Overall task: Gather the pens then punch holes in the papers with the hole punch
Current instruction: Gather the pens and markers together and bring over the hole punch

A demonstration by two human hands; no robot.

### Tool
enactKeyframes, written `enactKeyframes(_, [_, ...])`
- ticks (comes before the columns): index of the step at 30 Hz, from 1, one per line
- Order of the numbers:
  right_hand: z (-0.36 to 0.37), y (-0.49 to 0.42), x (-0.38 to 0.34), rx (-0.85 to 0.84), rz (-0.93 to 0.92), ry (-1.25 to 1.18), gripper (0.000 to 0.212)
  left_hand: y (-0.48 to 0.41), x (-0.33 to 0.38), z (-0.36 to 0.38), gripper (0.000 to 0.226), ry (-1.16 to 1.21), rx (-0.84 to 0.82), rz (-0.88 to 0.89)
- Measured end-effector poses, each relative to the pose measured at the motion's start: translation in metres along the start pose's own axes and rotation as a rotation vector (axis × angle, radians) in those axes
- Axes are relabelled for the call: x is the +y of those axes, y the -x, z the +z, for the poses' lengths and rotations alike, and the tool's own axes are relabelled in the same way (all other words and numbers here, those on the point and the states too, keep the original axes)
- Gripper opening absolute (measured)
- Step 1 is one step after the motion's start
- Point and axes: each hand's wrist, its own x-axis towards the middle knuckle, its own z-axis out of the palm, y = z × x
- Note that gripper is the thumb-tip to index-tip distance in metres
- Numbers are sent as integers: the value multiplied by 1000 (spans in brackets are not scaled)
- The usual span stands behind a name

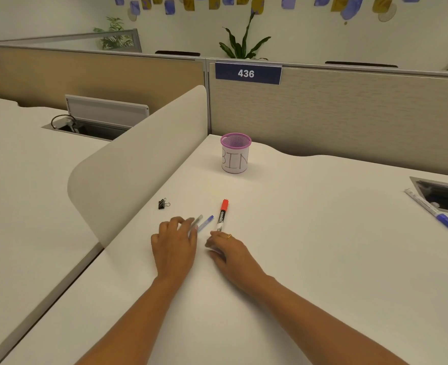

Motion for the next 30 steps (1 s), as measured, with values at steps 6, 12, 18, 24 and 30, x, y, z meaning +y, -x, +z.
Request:
enactKeyframes(6, [2, -2, -11, 88, 5, -46, 25, -49, -19, 0, 37, 195, -79, -145])
enactKeyframes(12, [3, -7, -1, 164, 167, -42, 28, -74, -36, 3, 43, 253, -390, -129])
enactKeyframes(18, [3, -5, -3, 154, 182, -84, 28, -53, -30, -3, 35, 365, -315, -67])
enactKeyframes(24, [-8, 6, 1, 182, 234, -98, 31, -44, -15, -23, 33, 360, -140, -74])
enactKeyframes(30, [-50, 41, 28, 164, 287, 8, 31, -21, 51, -19, 29, 358, -156, 106])
